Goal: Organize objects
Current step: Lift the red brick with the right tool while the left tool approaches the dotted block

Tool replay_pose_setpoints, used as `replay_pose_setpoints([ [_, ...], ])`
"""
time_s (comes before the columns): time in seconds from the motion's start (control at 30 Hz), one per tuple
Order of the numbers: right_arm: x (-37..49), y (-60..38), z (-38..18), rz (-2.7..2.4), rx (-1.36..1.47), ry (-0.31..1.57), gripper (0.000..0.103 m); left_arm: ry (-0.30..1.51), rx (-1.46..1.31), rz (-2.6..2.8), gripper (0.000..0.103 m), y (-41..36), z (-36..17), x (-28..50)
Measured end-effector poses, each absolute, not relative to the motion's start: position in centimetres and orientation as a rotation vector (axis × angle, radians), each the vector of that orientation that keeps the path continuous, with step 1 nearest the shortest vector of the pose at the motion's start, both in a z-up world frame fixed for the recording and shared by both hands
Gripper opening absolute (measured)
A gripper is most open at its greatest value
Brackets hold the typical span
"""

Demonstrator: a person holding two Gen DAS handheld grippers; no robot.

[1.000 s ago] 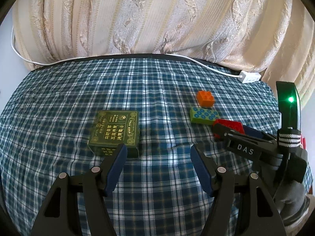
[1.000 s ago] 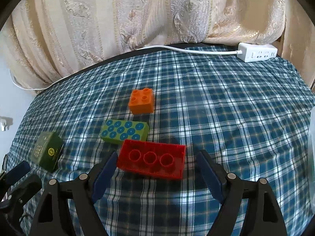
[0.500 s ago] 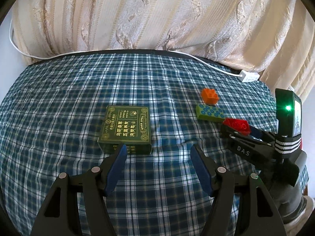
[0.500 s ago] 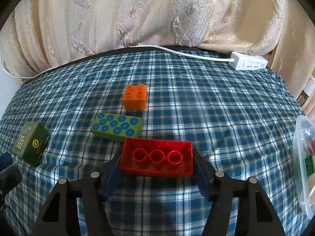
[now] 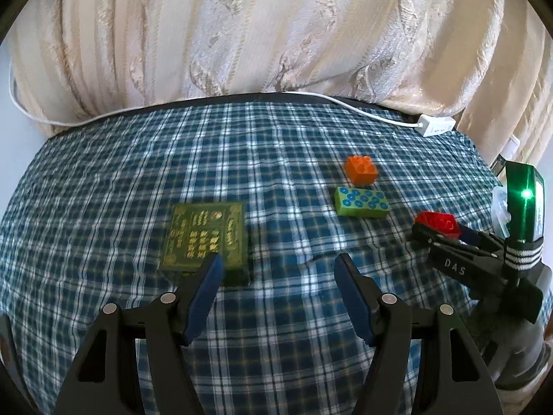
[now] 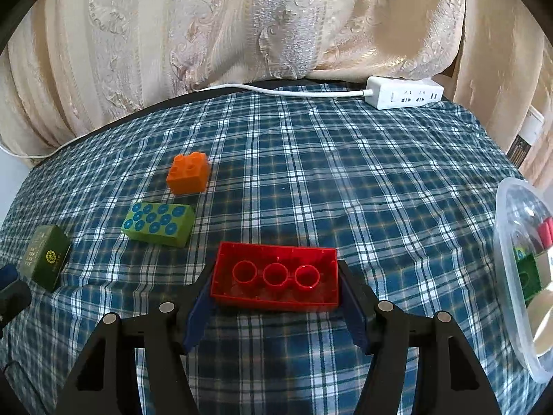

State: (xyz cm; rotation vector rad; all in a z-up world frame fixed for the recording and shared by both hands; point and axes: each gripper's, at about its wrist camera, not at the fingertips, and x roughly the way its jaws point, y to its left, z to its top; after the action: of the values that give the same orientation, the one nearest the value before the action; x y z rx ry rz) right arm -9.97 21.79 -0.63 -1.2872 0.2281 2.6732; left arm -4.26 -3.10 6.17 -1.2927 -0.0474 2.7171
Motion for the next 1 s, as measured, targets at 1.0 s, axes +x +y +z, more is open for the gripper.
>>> replay_pose_setpoints([
  [1.0, -8.0, 24.6, -0.5, 2.739, -1.248, 0.409, 0.069, -0.003, -1.391, 2.591, 0.068, 6.3, 2.9, -12.4],
])
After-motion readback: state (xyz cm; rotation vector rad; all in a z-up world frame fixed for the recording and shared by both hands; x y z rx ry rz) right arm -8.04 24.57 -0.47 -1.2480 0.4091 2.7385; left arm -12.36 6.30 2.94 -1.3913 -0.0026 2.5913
